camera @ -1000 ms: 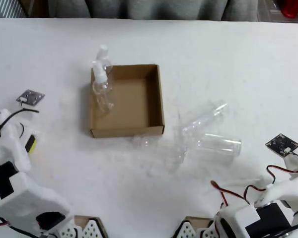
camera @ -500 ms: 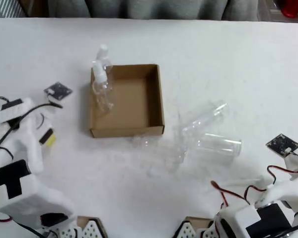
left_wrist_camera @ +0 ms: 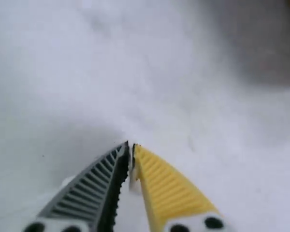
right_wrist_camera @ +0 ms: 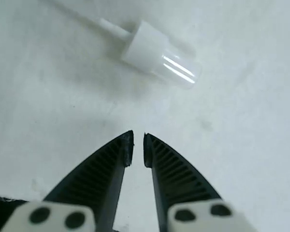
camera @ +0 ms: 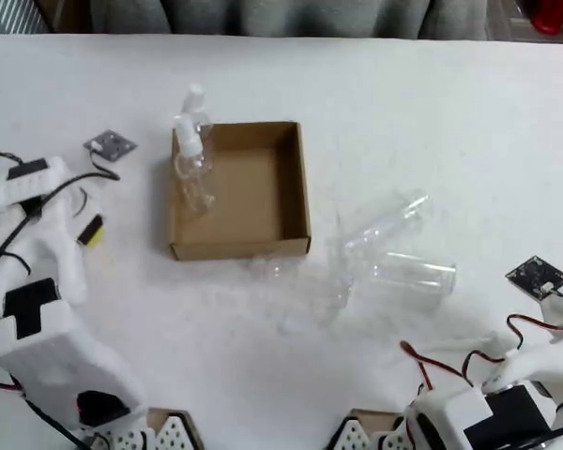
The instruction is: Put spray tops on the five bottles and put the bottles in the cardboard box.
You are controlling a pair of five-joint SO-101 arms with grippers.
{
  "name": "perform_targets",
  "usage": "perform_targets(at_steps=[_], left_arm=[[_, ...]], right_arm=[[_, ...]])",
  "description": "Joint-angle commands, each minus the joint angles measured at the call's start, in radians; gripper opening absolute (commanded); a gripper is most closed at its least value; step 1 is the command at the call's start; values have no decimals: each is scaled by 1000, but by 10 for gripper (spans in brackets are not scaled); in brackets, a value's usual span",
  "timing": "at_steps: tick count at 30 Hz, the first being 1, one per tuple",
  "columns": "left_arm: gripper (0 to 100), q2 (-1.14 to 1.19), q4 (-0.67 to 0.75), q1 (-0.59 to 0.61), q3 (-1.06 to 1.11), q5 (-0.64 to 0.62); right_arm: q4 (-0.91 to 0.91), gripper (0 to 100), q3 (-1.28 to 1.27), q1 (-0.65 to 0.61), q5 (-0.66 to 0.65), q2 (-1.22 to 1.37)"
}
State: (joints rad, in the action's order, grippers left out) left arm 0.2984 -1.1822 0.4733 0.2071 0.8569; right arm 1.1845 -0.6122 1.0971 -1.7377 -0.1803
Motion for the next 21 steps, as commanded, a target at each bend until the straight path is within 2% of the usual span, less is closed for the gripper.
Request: perform_targets(at_steps=[1,5,12,17,21], left_arm=[[20,-33,-92,16,-100,18],[20,-133,-100,19,-54,54],[20,-326,-91,70,181,60],[20,-282,-2,79,290,98],[20,-182,55,81,264,98]], right_arm=[[-1,15,0,4,11,-4],[-1,15,-2,2,11,-4],[-1,15,-2,2,11,-4],[-1,15,-8,-18,12,-4],[-1,15,-49,-54,12,-4]])
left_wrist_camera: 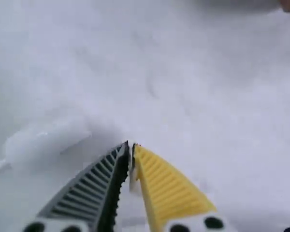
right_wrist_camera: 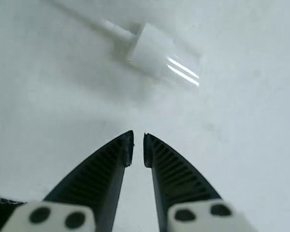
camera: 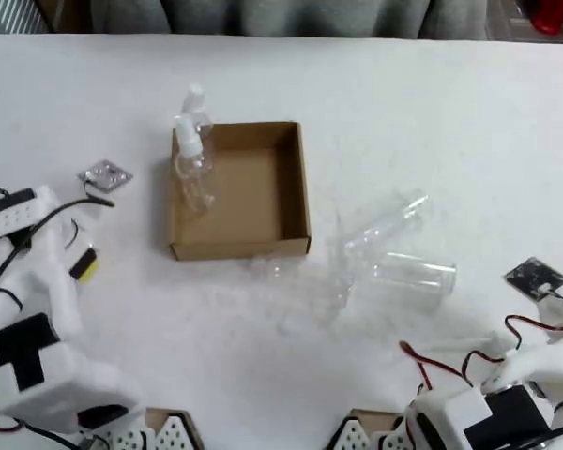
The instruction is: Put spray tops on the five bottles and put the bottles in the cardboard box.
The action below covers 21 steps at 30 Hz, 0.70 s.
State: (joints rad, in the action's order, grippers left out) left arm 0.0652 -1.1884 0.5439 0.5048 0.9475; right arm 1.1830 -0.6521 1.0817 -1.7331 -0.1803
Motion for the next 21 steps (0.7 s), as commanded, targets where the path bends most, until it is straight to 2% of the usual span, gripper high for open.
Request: perform_targets(at_steps=[1,6,21], left_arm=[[20,77,71,12,-58,8],[20,199,63,5,-216,5],[20,395,71,-44,-560,-328]], right_arm=[[1,15,-15,-45,8,-4],[1,15,-17,-44,8,-10],[-1,15,-18,-45,8,-5]])
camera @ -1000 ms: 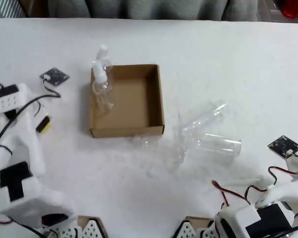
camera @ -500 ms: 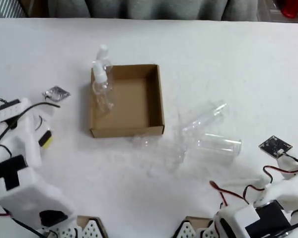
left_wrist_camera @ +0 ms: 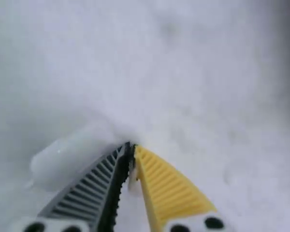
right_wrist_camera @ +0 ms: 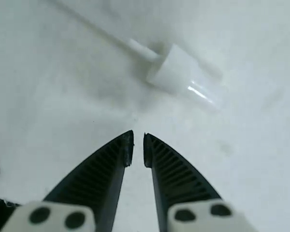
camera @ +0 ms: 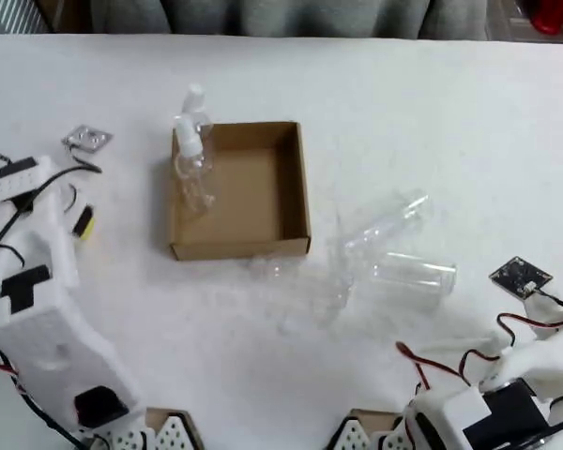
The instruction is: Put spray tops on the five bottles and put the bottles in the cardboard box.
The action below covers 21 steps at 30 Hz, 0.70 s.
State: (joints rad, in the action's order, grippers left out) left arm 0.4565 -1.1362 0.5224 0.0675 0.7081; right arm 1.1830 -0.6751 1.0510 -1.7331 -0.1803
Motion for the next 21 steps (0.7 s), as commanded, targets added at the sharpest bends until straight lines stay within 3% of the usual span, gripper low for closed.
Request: perform_targets(at_steps=[1,9,12,18,21], left_arm=[[20,10,18,-25,-138,-107],[20,67,152,-38,-180,-186],[33,30,127,-35,-180,-123],[219,-97,25,7,-180,49],[194,-137,26,12,-193,143]], right_arm=[[-1,15,5,-15,8,-5],[-1,15,5,-12,8,-4],[-1,15,5,-10,8,-4],[-1,15,5,-7,8,-4],[-1,15,3,-12,21,-4]])
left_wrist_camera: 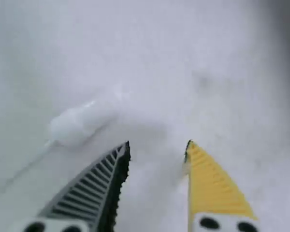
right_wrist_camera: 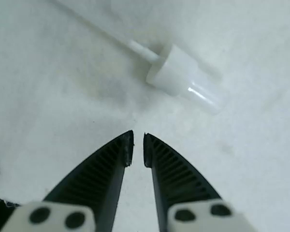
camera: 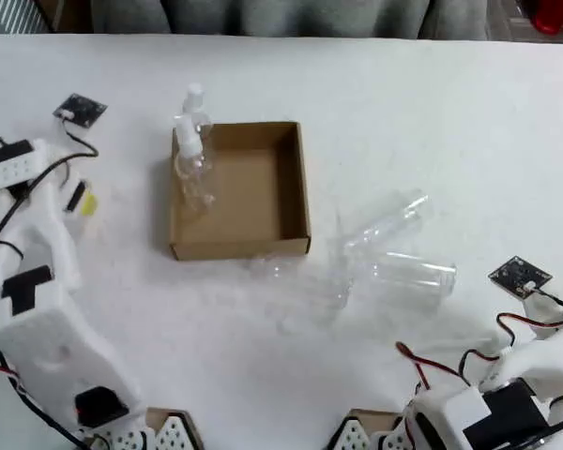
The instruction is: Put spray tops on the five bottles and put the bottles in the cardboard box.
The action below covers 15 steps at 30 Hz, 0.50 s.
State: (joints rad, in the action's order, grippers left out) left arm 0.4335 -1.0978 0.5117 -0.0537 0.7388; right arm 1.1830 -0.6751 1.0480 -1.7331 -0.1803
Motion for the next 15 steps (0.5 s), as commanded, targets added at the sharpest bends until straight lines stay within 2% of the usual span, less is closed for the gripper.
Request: perform_targets(at_steps=[1,9,15], left_arm=[[182,-119,-14,22,-87,137],[173,30,-32,22,-302,245],[173,216,-178,22,-517,396]], right_arm=[[-1,15,3,-12,49,-4],[1,15,3,-39,127,-5],[1,15,3,-28,132,-7]])
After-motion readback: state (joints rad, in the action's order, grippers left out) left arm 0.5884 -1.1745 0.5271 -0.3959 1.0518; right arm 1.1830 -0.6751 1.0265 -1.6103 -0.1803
